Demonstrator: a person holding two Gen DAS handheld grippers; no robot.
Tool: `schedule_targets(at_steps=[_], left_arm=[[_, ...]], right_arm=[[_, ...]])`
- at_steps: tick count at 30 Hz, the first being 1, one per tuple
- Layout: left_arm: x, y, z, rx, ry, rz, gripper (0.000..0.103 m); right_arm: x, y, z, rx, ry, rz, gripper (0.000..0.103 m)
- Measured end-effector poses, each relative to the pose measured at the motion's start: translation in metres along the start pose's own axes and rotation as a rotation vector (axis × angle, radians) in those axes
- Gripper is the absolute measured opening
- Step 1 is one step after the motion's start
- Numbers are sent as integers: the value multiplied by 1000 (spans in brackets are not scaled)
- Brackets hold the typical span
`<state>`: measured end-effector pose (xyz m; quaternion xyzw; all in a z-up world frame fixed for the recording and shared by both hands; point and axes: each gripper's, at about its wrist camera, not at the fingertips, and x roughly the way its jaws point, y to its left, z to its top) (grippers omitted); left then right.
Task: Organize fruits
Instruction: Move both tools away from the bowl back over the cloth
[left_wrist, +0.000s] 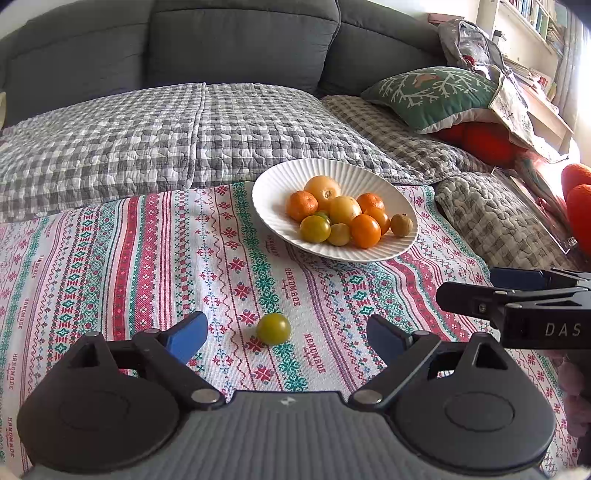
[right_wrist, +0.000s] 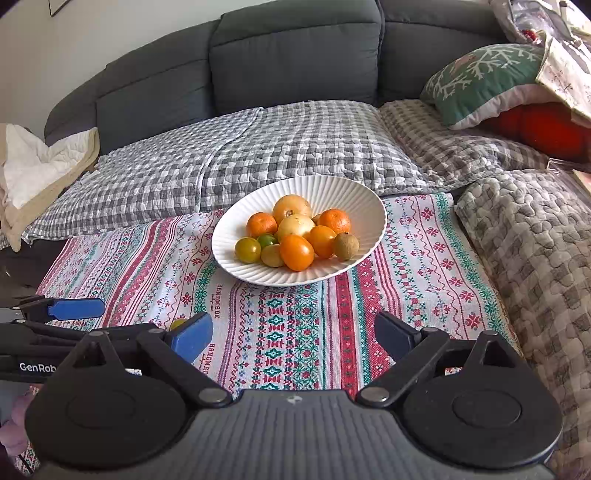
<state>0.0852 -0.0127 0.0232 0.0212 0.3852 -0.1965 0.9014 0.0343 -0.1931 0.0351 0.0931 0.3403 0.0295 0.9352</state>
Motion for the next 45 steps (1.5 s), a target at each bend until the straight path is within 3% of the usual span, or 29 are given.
schedule_targets(at_steps=[6,18,26,32,41,45], left_arm=[[-10,1,-11,-15,7,20,94],[-10,6,-31,-46,15,78,94],[3,13,-45,-61,-29,172,94],[15,9,-66,33,-99,225,94],[27,-19,-88,194,-98,184,94],[29,-30,-91,171,-108,171,94]], right_arm=[[-8,1,-7,13,9,-17,99],[-6,-1,-21,28,29,-82,102],[5,-8,-29,48,63,-164,102],[11,-12,-38,45,67,-140,102],[22,-23,-58,-55,84,-52,102],[23,-25,-68,-121,111,-38,102]])
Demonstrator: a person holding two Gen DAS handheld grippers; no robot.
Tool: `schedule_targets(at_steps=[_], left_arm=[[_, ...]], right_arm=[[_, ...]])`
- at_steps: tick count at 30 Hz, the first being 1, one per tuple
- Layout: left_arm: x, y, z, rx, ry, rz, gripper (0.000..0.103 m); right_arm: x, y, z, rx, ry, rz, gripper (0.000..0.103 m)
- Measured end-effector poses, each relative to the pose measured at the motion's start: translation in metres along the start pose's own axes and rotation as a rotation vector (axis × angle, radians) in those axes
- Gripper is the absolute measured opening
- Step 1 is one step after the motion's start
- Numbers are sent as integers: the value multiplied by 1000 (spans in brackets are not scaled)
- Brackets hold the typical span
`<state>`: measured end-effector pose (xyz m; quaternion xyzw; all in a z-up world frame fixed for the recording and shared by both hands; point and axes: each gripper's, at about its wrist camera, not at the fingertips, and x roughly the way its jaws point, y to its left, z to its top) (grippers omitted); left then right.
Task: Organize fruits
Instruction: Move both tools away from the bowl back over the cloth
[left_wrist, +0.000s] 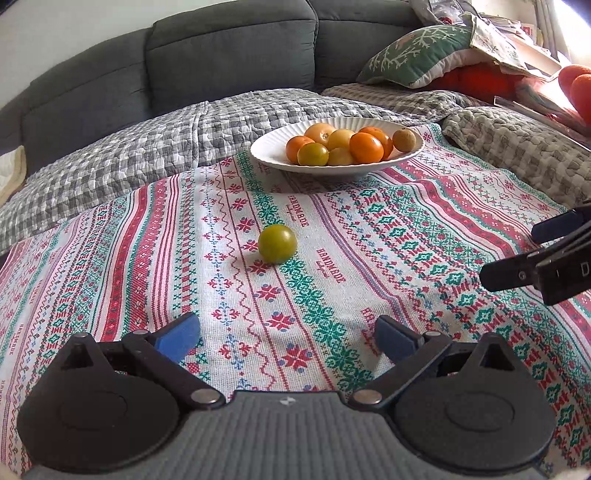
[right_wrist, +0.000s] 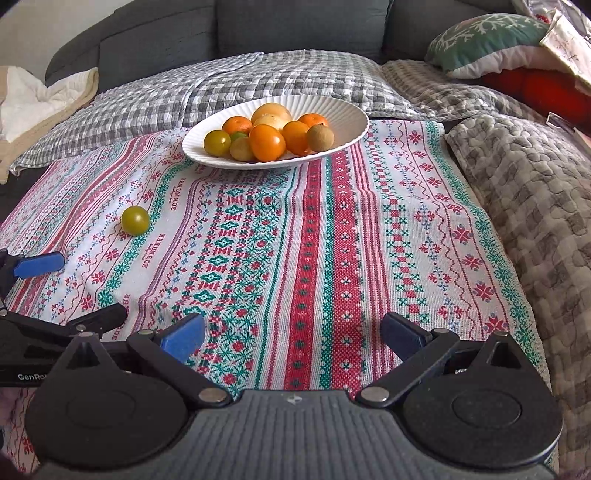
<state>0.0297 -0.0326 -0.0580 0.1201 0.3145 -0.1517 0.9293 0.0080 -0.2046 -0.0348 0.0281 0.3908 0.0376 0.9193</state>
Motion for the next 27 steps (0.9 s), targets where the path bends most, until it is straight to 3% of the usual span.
schedule_targets(at_steps=[5,9,12,17,19,22,24,27], left_arm=[[-1,-8,-1,-66,21,23,94],[-3,-19,2,-134,58,97,94],[-5,-29,8,-205,99,106,93],[-2,-44,15,-180,90,110,93],[5,-41,17,-198,94,141,93],[14,-29,24,-319,126,164,93],[18,-24,32,-319,120,160,86],[21,-4,37,-281,152,133,85]], right_arm=[[-4,-3,-5,-43,7,7,102],[-6,-14,-3,13,-4,11,102],[-7,-19,-2,41,-13,1,101],[-5,-21,-2,52,-9,-27,100],[-4,-19,-2,47,-6,-28,99],[-3,-16,-2,40,0,-27,98],[-3,-13,-1,43,3,-36,96],[-7,-8,4,75,-8,-9,94]])
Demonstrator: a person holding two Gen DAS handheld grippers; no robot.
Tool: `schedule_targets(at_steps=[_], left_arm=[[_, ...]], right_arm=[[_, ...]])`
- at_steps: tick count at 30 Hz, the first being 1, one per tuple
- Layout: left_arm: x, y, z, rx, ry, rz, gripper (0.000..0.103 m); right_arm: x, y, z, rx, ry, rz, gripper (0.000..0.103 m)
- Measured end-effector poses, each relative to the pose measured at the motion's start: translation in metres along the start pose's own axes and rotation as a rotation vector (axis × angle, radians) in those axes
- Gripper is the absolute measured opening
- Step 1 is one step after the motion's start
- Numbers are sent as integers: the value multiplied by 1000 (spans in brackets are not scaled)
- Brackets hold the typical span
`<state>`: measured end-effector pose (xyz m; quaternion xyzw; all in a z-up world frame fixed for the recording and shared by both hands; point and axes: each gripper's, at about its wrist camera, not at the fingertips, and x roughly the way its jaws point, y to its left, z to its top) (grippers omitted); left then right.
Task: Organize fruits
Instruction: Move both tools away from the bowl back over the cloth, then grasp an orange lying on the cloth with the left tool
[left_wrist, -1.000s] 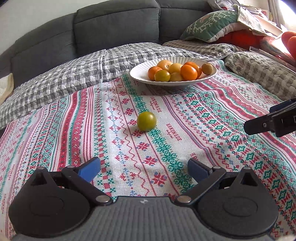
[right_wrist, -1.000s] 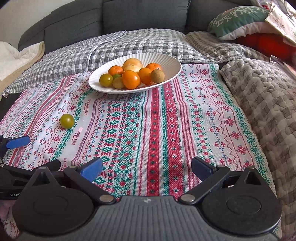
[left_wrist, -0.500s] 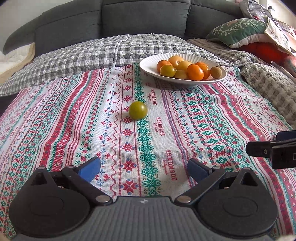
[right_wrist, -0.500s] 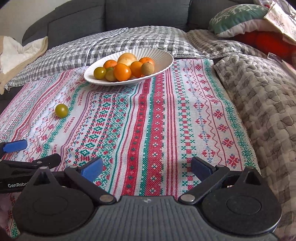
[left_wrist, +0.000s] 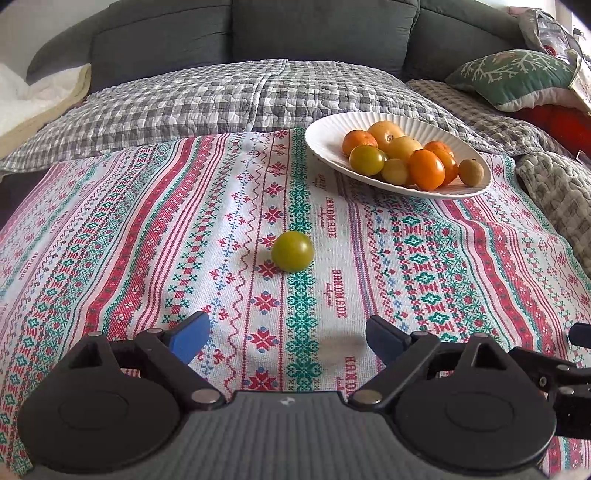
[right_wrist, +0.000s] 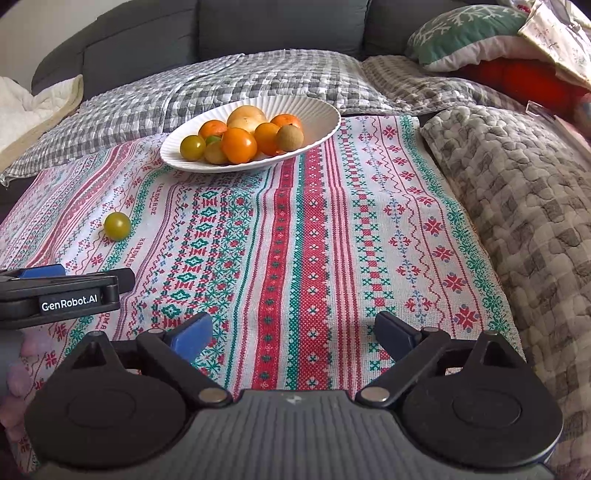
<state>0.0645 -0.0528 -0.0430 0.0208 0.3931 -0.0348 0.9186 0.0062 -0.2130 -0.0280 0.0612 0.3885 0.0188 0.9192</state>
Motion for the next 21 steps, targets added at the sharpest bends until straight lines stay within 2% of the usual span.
schedule_targets(at_steps=[3,6,8,10,15,21], left_arm=[[-4,29,10,-4,42,-106,84],[-21,53,11,100,29,-157,84],[-40,73,4,193,8,-166,84],[-53,92,-3,227,2,-175,84],[-88,151,-33,219,12,-182,84],[-134,190,-79,243,1,-195,83]], right_arm=[[1,11,6,-10,-14,49,94],[6,26,10,-27,-13,80,93],[5,36,12,-39,-18,101,93],[-2,50,14,-44,-29,130,93],[-22,86,12,-59,-45,189,93],[-45,116,-3,-73,-44,167,94]])
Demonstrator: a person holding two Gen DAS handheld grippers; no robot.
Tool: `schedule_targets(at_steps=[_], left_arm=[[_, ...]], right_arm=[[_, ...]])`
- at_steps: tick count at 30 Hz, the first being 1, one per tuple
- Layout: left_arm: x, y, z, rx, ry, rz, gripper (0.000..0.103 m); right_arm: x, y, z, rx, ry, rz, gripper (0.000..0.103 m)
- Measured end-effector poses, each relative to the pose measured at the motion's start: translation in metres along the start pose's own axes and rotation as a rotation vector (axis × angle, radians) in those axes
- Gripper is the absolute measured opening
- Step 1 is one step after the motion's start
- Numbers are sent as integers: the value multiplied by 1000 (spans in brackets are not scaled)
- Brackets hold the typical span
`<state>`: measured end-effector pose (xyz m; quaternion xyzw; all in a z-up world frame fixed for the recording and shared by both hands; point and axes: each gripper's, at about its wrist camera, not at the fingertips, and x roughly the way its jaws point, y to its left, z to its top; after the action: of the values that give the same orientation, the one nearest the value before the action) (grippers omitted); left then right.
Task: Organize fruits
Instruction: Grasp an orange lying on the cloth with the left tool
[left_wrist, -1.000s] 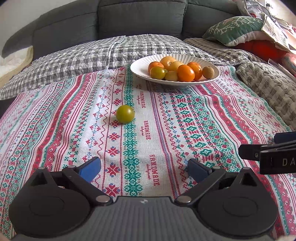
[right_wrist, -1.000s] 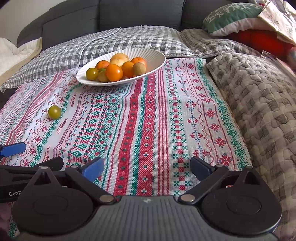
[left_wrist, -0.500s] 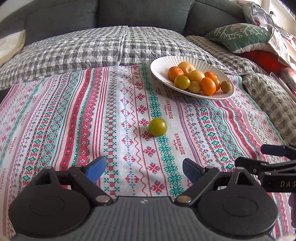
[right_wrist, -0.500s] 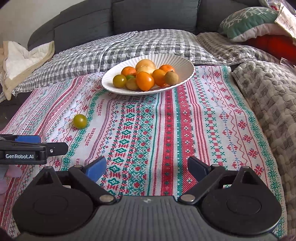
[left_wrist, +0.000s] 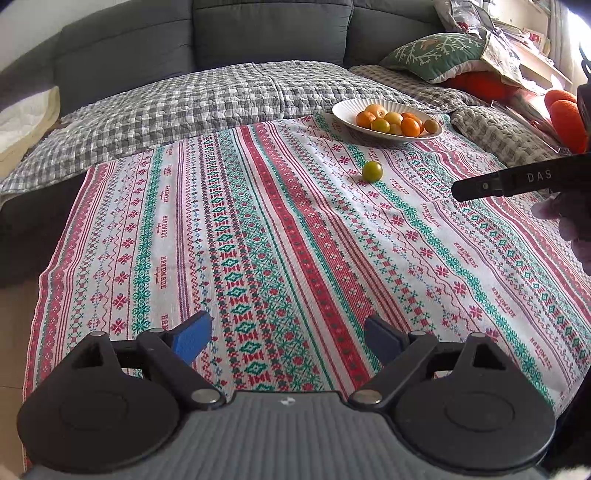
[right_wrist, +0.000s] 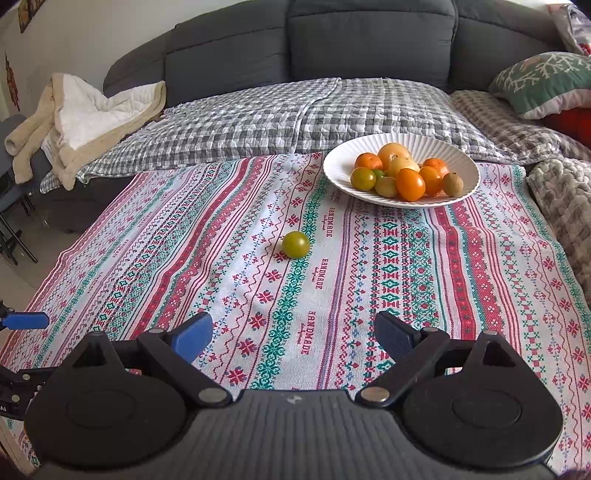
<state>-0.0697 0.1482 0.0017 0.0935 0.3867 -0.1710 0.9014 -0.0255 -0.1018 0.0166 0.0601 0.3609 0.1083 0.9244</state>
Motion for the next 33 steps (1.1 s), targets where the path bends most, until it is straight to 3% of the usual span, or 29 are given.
schedule_targets(at_steps=[6,14,22,28,31,33], left_arm=[[-31,-3,-46,46,10,-32,75],[-33,-10,-83,77,47,-54,58],[-29,-10,-90,32,37,-39,48],[-26,-6,-86,3,30,-24,35],[-24,-5,-85,-8,26,-20,23],[-23,-5,-84,-11,21,-13,22]], right_arm=[[-19,31,-20,-85,-5,-1,94],[-28,52,-41,-152,-8,-5,94],[-31,56,-44,-154,-15,13,94],[-28,61,-45,-213,-1,30,94],[-25,61,-44,-213,4,36,94],[-24,61,-44,-216,5,34,94]])
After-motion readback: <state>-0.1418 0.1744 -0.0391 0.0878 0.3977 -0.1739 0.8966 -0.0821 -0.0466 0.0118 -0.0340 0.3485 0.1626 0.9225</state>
